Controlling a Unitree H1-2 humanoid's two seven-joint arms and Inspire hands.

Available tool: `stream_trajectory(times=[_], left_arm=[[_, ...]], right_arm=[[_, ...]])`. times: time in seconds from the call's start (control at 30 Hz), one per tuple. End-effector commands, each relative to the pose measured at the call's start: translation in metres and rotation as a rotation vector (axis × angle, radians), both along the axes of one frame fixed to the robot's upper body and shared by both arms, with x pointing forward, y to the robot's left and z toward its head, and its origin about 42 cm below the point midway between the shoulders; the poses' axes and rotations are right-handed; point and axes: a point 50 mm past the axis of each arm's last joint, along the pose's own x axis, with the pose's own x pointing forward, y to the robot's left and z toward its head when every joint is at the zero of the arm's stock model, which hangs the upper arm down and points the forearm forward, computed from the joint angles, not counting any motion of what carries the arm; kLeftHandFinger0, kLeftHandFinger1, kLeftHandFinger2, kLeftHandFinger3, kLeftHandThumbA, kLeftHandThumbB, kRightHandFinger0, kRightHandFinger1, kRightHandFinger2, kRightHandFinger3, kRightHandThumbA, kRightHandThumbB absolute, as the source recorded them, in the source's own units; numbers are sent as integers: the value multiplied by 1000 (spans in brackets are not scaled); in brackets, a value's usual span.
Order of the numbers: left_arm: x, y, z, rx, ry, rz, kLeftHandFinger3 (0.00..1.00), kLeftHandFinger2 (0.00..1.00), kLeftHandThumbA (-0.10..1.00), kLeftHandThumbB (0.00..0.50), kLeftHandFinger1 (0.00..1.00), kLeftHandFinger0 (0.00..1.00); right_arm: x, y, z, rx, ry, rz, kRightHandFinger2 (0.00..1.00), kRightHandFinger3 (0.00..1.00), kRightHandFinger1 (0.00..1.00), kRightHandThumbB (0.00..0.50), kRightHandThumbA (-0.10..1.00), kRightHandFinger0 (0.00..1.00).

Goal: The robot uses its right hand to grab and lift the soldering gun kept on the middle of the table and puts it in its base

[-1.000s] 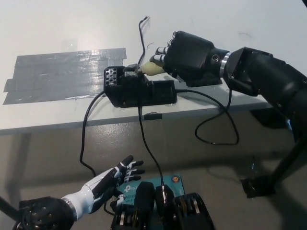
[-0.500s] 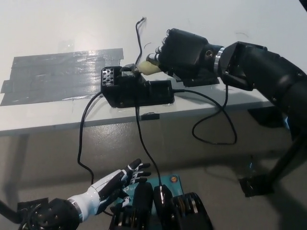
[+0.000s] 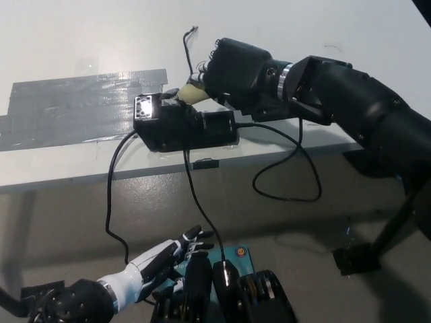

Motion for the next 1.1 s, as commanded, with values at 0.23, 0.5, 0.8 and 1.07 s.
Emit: stream_trajectory(times=[0.23,0.5,0.8,1.07], left_arm=[[0,-8,10,-18,-39,-22,1000,1000,1000,402,1000,1000],[1,-4,11,-23,-38,-12,1000,1000,1000,379,1000,992],[-1,-3,10,-17,-40,3,1000,1000,1000,342,1000,994],[-3,3,9,-1,-37,7,1000,992,1000,353,1000,1000]], right_arm=[[-10,36,6,-23,61,15,358,312,0,153,-100,0],[-4,39,3,-172,168,-361,1000,1000,1000,500,442,1000],[-15,53,6,-258,335,-590,1000,1000,1000,500,564,1000],[-27,69,30,-215,430,-584,1000,1000,1000,500,658,1000]])
